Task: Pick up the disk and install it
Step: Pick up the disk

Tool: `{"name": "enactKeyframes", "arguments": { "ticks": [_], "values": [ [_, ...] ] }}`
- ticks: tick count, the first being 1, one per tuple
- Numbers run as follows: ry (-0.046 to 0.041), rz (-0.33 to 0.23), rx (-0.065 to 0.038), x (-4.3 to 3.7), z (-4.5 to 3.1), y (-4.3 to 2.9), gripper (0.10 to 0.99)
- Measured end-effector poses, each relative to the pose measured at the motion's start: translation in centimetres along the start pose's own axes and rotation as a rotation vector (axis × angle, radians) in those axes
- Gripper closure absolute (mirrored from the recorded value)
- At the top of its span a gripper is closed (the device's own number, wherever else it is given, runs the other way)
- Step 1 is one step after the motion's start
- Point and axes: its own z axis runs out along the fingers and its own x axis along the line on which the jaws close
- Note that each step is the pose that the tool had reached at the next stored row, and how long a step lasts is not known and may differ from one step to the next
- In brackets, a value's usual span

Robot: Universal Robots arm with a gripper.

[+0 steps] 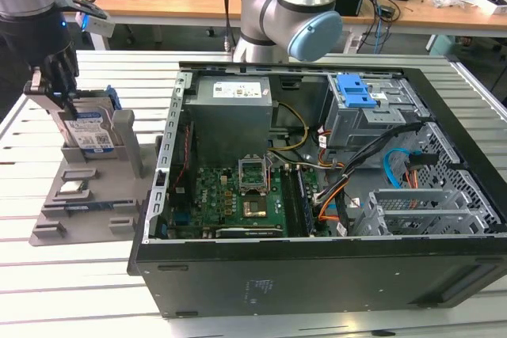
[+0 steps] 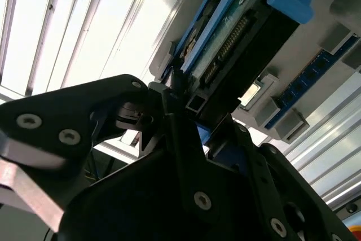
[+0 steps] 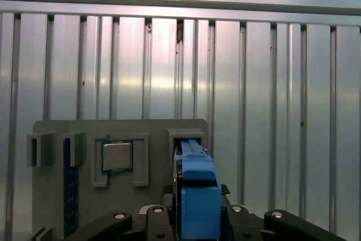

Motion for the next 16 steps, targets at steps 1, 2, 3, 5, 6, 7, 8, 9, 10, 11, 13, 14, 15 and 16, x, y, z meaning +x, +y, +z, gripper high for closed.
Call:
{"name": "enactKeyframes", "arguments": {
  "ticks": [1,2,3,5,6,7,8,9,10,11,13,14,15,16],
  "values": [
    [0.0001,0.000,0.000,0.00,0.00,0.00,0.718],
    [0.0001,0.000,0.000,0.00,0.01,0.00,0.722],
    [0.0001,0.000,0.000,0.00,0.01,0.00,0.722],
    [0.0001,0.000,0.000,0.00,0.03,0.00,0.722],
    [0.0001,0.000,0.000,0.00,0.03,0.00,0.722],
    [0.0001,0.000,0.000,0.00,0.03,0.00,0.722],
    [0.0001,0.000,0.000,0.00,0.04,0.00,0.722],
    [0.0000,0.000,0.000,0.01,0.04,0.00,0.722],
    [0.0001,0.000,0.000,0.01,0.05,0.00,0.722],
    [0.0001,0.000,0.000,0.01,0.05,0.00,0.722],
    [0.0000,0.000,0.000,0.01,0.05,0.00,0.722],
    [-0.0001,0.000,0.000,0.00,-0.06,0.00,0.722],
    [0.0000,0.000,0.000,0.00,-0.21,0.01,0.722],
    [0.0000,0.000,0.000,-0.01,-0.38,0.02,0.722]
  ]
}}
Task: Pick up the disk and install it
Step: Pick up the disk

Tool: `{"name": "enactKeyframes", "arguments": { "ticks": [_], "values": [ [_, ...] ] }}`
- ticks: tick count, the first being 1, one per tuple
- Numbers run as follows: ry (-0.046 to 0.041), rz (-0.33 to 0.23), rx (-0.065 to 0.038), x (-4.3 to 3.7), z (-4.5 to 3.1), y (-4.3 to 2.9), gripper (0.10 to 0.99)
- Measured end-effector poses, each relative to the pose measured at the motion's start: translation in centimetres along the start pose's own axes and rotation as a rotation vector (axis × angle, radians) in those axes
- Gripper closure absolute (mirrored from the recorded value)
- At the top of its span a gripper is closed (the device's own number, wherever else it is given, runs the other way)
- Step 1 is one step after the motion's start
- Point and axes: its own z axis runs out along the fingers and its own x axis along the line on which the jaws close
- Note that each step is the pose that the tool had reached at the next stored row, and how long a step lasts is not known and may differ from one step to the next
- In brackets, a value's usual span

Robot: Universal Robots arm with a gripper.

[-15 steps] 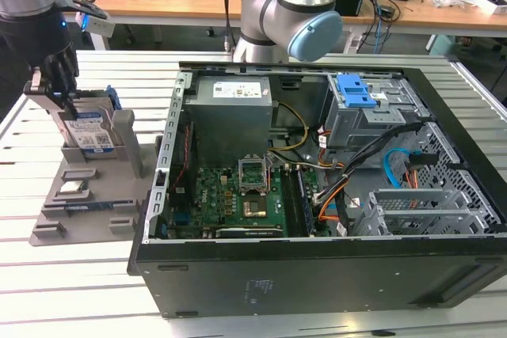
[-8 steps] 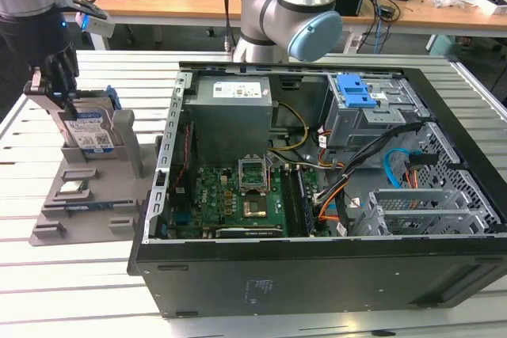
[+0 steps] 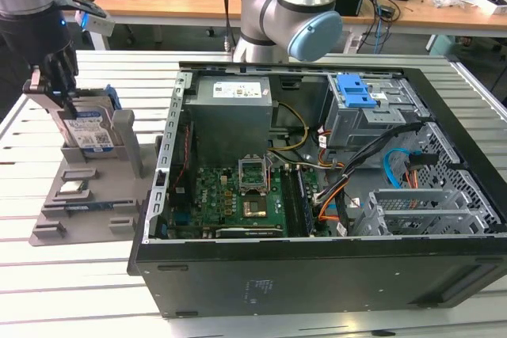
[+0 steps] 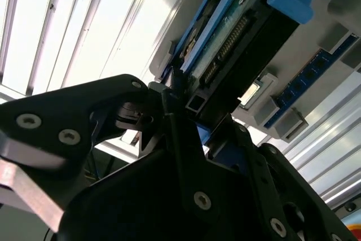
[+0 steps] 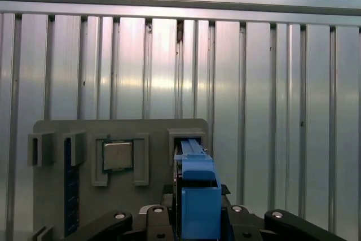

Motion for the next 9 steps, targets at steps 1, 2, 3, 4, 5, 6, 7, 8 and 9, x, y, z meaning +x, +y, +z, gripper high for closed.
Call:
{"name": "enactKeyframes", "arguments": {
  "ticks": [1,2,3,4,5,6,7,8,9],
  "values": [
    [0.0000,0.000,0.000,0.00,-0.22,0.01,0.722],
    [0.0000,0.000,0.000,-0.01,-0.37,0.01,0.722],
    [0.0001,0.000,0.000,-0.02,-0.62,0.02,0.722],
    [0.0000,0.000,0.000,-0.04,-0.78,0.03,0.722],
    [0.0000,0.000,0.000,-0.05,-0.88,0.03,0.722],
    [0.0000,0.000,0.000,-0.07,-1.00,0.04,0.722],
    [0.0000,0.000,0.000,-0.07,-1.11,0.05,0.722],
    [0.0000,0.000,0.000,-0.10,-1.48,0.06,0.722],
    [0.0000,0.000,0.000,-0.11,-1.63,0.07,0.722]
  ]
}}
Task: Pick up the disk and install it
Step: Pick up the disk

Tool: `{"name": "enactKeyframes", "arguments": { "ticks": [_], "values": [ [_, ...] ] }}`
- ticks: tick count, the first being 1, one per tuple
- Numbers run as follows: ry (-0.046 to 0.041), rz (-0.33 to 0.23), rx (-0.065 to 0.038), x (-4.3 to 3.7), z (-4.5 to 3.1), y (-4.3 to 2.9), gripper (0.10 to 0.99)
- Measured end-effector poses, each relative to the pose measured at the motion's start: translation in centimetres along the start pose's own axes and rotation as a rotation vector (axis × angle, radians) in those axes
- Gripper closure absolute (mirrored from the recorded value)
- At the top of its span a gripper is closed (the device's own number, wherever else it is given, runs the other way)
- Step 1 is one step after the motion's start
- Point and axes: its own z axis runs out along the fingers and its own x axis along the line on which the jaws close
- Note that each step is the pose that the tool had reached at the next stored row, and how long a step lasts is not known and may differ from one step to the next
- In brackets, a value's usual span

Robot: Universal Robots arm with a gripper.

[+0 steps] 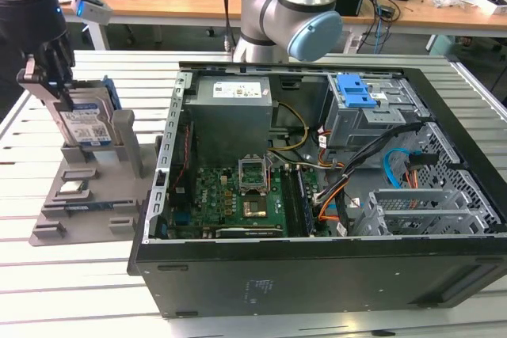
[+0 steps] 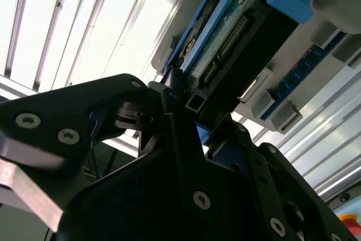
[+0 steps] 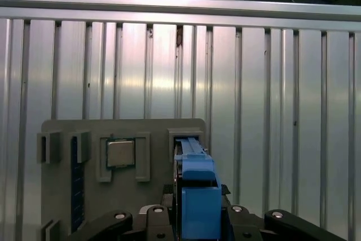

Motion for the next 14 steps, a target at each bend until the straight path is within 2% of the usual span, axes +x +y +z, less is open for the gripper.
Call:
{"name": "enactKeyframes", "arguments": {
  "ticks": [13,14],
  "values": [
    [0.0000,0.000,0.000,-0.11,-2.28,0.10,0.722],
    [0.0000,0.000,0.000,-0.12,-2.62,0.11,0.722]
  ]
}}
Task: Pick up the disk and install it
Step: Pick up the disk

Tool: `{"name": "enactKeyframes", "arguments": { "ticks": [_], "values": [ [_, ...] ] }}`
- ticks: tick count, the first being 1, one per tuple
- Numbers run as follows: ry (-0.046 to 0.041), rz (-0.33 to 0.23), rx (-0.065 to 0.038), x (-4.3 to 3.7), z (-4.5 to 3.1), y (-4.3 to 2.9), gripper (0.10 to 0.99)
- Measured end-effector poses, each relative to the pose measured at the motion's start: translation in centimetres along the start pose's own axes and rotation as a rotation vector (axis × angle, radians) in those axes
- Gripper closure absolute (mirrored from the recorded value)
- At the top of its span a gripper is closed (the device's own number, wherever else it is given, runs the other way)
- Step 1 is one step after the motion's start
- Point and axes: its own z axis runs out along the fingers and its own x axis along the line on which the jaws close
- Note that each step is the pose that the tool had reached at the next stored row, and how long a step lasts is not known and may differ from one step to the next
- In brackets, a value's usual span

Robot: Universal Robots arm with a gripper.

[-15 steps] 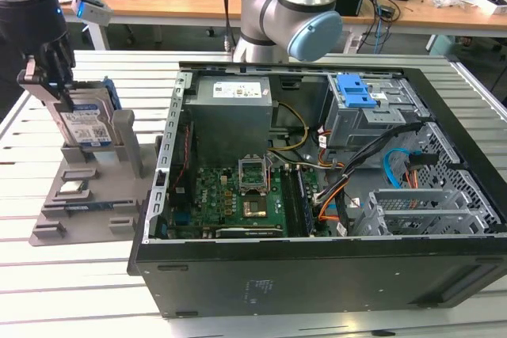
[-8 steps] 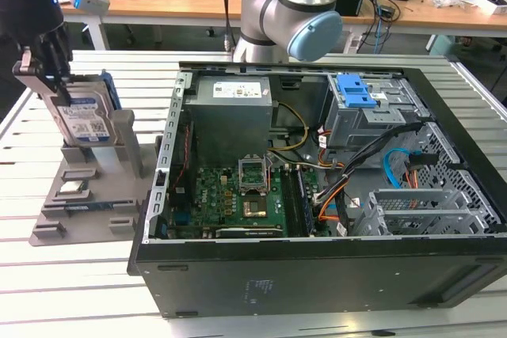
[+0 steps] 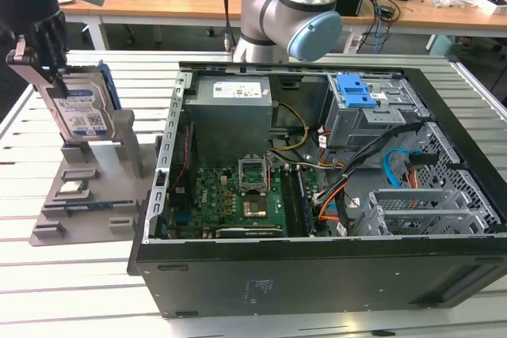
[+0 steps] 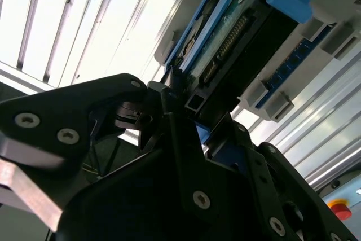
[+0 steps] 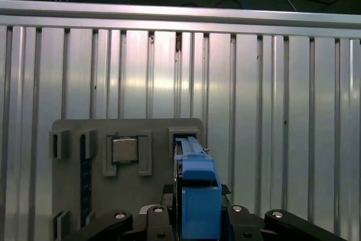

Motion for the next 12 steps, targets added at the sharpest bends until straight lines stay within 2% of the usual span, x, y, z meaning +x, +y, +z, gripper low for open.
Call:
{"name": "enactKeyframes", "arguments": {
  "ticks": [8,12],
  "values": [
    [0.0000,0.000,0.000,-0.05,-1.23,0.05,0.722],
    [-0.0001,0.000,-0.001,-0.09,-2.34,0.09,0.722]
  ]
}}
